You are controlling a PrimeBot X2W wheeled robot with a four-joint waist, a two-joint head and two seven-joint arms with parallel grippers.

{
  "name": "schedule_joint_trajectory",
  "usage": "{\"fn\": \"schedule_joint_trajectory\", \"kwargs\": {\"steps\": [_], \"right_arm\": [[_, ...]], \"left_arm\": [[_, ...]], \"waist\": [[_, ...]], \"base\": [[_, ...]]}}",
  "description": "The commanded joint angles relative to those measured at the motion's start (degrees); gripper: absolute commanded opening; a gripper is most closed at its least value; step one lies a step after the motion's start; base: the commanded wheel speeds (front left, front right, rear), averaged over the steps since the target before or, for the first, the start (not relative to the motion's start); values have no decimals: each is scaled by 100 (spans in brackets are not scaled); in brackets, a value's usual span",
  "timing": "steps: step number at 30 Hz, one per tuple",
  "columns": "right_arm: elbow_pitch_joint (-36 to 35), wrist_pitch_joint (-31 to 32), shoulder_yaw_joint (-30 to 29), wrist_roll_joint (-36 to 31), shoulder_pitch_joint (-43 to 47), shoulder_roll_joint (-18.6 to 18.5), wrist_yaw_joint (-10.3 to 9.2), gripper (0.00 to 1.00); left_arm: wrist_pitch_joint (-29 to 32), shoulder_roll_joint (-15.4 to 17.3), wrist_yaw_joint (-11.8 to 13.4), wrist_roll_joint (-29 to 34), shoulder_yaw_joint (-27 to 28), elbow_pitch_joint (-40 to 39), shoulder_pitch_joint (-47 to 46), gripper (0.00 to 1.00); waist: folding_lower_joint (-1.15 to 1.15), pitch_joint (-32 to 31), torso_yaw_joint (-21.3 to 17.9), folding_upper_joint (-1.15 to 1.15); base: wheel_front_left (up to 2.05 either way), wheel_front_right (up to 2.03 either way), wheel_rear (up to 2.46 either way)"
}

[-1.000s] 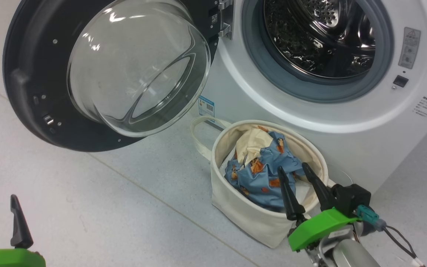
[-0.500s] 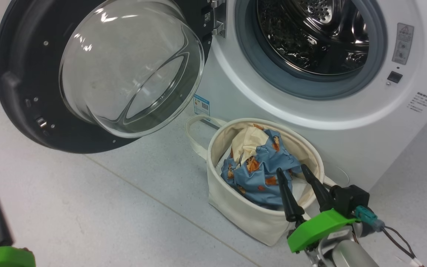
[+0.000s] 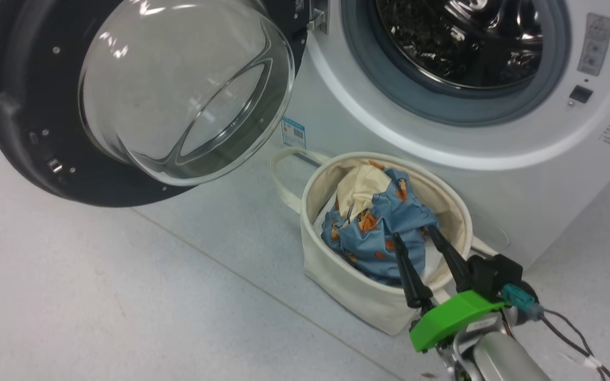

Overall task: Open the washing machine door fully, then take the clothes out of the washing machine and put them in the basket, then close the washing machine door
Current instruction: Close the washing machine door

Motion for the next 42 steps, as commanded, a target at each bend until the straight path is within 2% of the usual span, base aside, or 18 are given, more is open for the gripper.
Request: {"fn": "schedule_joint_trajectory", "kwargs": {"steps": [1, 2, 9, 12, 15, 20, 27, 34, 39, 42], "right_arm": [[-148, -70, 148, -46, -283, -24, 0, 100], [-130, -70, 177, -75, -337, -71, 0, 100], [-81, -70, 241, -152, -529, -250, 0, 100], [-59, -70, 253, -185, -589, -329, 0, 100], [-62, -64, 279, -231, -662, -388, 0, 100], [-138, 27, 254, -320, -799, -528, 0, 100], [-467, 224, 105, -475, -905, -725, 0, 100], [-841, 416, -64, -619, -858, -792, 0, 100], [-1006, 473, -158, -683, -804, -804, 0, 100], [-1074, 491, -193, -710, -771, -796, 0, 100]], "left_arm": [[258, 400, -98, -404, 360, -91, -488, 0], [656, 567, -166, -941, 518, 67, -760, 0], [1907, 1136, -243, -2346, 817, 875, -1756, 0], [2697, 1221, -179, -3005, 879, 1416, -2261, 0], [3192, 1438, -100, -3308, 892, 1860, -2658, 0], [3603, 1611, -132, -3524, 778, 2340, -3334, 0], [3438, 1640, -206, -3436, 551, 2972, -4182, 0], [2628, 1657, -264, -3170, 420, 3318, -4745, 0], [2476, 1605, -268, -3116, 294, 3281, -4806, 0], [2606, 1558, -269, -3117, 144, 3223, -4752, 0]], "waist": [[0, 124, 12, 0], [0, 231, 11, 0], [0, 587, -16, 0], [0, 714, -25, 0], [0, 901, -64, 0], [0, 1247, -115, 0], [0, 1653, -203, 0], [0, 1987, -347, 0], [0, 2094, -405, 0], [0, 2104, -440, 0]], "base": [[0, 0, 0], [0, 0, 0], [0, 0, 0], [0, 0, 0], [0, 0, 0], [0, 0, 0], [0, 0, 0], [0, 0, 0], [0, 0, 0], [0, 0, 0]]}}
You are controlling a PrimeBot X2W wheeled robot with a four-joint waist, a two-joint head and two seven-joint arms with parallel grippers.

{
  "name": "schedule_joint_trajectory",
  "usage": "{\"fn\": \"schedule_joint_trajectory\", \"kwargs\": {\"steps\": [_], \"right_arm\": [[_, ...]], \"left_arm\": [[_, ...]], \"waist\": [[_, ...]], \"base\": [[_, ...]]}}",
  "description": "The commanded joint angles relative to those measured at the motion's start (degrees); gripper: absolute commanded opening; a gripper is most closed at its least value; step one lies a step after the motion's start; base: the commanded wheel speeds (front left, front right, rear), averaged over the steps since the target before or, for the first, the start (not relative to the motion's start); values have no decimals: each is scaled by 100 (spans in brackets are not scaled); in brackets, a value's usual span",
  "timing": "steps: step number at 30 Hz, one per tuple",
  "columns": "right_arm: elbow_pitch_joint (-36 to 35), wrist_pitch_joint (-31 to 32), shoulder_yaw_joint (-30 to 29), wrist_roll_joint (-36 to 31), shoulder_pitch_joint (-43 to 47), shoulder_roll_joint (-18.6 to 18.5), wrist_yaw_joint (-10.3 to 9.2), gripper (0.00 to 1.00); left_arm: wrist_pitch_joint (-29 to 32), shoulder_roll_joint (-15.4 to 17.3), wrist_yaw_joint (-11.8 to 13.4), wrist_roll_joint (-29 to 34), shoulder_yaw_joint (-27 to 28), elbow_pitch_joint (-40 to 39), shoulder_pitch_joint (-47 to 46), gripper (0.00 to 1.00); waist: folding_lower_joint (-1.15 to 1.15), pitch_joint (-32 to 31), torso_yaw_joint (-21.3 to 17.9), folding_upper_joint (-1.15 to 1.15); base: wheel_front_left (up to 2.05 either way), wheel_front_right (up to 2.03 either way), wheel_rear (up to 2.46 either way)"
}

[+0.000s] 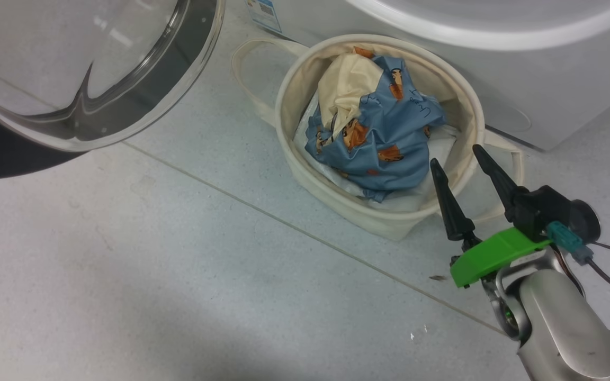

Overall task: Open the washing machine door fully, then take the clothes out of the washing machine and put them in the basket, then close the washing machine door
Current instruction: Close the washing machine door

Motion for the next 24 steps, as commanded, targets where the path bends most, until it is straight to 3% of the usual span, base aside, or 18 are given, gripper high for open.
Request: {"fn": "schedule_joint_trajectory", "kwargs": {"steps": [1, 5, 13, 24], "right_arm": [[-208, -3, 93, -44, 57, 19, 0, 100], [-170, -27, 106, -32, 127, 51, 0, 100], [82, -161, 285, 112, 168, 157, 0, 100], [681, -443, 539, 434, 280, 389, 0, 100]], "left_arm": [[85, 420, -38, 35, 38, -240, 48, 0], [230, 429, -38, 227, -346, -453, 305, 0], [857, 354, -39, 17, -687, -905, 791, 0], [1769, 162, -39, -318, -1093, -2214, 1769, 0]], "waist": [[-1, -22, -10, 0], [-1, -170, -6, 0], [-1, -659, 47, 0], [-1, -1490, -20, 0]], "base": [[0, 0, 0], [0, 0, 0], [0, 0, 0], [0, 0, 0]]}}
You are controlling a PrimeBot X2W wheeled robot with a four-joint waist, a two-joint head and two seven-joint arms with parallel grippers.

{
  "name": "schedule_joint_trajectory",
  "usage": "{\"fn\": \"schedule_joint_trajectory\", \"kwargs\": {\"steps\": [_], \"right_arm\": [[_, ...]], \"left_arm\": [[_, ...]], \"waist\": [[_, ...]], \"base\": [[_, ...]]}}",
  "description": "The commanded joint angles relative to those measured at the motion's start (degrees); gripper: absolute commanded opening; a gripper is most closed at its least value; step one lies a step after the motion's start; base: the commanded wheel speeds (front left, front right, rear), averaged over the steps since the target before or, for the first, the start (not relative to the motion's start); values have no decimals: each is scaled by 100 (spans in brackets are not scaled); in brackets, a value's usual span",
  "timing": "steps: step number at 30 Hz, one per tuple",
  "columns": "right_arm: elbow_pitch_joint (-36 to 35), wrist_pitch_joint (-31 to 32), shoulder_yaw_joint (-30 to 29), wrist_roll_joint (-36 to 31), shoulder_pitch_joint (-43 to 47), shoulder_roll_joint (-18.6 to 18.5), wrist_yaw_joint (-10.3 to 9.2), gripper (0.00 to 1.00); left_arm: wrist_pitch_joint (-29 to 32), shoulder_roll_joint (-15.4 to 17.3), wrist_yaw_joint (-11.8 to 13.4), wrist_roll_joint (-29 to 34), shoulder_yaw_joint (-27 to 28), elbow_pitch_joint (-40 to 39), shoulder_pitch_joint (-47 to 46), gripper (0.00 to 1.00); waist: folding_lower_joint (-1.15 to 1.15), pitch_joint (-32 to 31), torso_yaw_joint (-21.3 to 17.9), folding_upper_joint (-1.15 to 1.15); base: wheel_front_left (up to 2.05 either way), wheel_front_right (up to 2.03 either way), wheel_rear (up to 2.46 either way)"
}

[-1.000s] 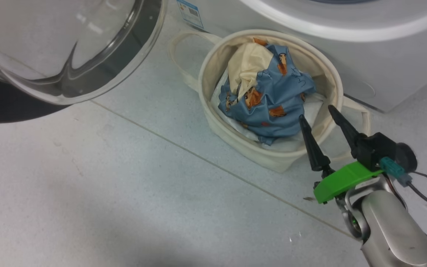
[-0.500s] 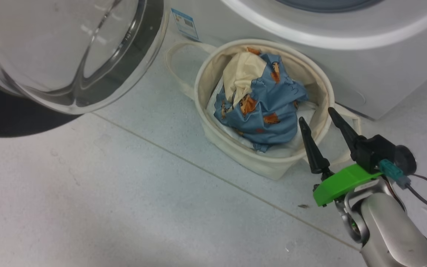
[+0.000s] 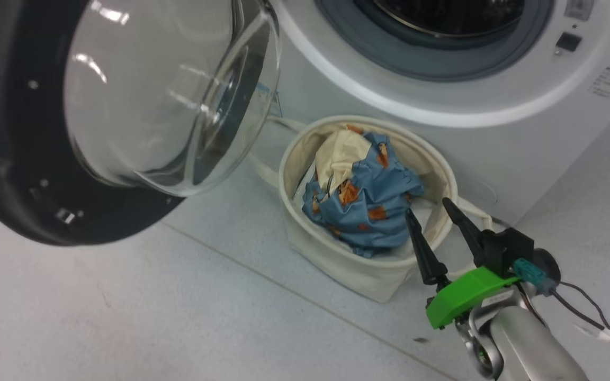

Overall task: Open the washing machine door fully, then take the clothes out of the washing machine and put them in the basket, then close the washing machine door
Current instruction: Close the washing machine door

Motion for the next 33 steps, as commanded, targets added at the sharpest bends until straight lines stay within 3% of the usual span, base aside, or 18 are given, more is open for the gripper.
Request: {"fn": "schedule_joint_trajectory", "kwargs": {"steps": [1, 5, 18, 24, 33], "right_arm": [[-95, -89, 138, 64, 2, 114, 0, 100], [60, -148, 185, 166, 25, 201, 0, 100], [183, -186, 210, 330, 124, 367, 0, 100], [134, -186, 152, 320, 205, 401, 0, 100], [4, -187, -43, 265, 239, 391, 0, 100]], "left_arm": [[178, 244, -40, -151, 134, -430, 48, 0], [250, 166, -40, -187, 90, -953, 423, 0], [671, -743, 201, -524, -416, -2575, 1233, 0], [439, -1229, 265, -309, -771, -3327, 1547, 0], [-324, -1862, 121, 330, -1192, -3497, 1787, 0]], "waist": [[0, -243, -56, 0], [0, -488, -159, 0], [0, -897, -491, 0], [0, -963, -667, 0], [0, -950, -1148, 0]], "base": [[0, 0, 0], [0, 0, 0], [0, 0, 0], [0, 0, 0], [0, 0, 0]]}}
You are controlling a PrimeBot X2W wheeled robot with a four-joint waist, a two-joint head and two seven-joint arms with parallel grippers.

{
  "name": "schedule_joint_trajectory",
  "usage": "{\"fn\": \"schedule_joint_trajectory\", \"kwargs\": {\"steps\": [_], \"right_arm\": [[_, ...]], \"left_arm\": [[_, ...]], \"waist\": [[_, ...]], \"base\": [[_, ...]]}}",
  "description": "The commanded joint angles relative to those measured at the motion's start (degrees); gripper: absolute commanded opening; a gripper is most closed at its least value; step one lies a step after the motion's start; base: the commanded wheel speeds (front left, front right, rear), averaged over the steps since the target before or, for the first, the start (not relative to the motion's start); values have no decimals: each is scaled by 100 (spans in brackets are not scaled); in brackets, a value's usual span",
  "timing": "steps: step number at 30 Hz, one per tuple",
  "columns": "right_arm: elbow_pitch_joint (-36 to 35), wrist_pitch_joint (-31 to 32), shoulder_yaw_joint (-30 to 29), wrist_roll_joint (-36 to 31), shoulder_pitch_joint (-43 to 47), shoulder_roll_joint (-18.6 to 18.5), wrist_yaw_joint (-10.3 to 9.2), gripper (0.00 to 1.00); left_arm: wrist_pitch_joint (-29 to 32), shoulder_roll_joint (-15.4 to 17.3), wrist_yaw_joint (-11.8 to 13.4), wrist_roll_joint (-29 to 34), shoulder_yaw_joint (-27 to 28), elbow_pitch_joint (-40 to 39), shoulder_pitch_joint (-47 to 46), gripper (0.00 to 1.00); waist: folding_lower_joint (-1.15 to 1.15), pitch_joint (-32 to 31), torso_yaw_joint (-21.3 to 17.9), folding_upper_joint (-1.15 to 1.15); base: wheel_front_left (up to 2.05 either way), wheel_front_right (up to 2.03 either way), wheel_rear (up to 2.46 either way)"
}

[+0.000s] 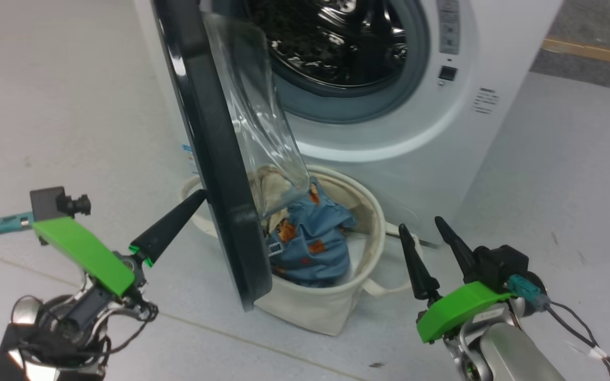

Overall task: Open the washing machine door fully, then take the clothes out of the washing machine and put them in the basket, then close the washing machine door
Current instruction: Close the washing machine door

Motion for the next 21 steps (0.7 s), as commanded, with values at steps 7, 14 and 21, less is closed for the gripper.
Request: {"fn": "schedule_joint_trajectory", "kwargs": {"steps": [7, 14, 21], "right_arm": [[-300, -71, -85, -69, -2, 86, 0, 100], [-397, -71, -164, -110, -6, 127, 0, 100], [-457, -71, -199, -113, -3, 172, 0, 100]], "left_arm": [[-691, -149, -189, 517, 41, -189, -206, 0], [-1437, -302, -228, 953, -91, 120, -359, 0], [-2217, -336, -231, 1118, -123, 475, -696, 0]], "waist": [[0, 150, -581, 0], [0, 247, -1084, 0], [0, 352, -1603, 0]], "base": [[0, 0, 0], [0, 0, 0], [0, 0, 0]]}}
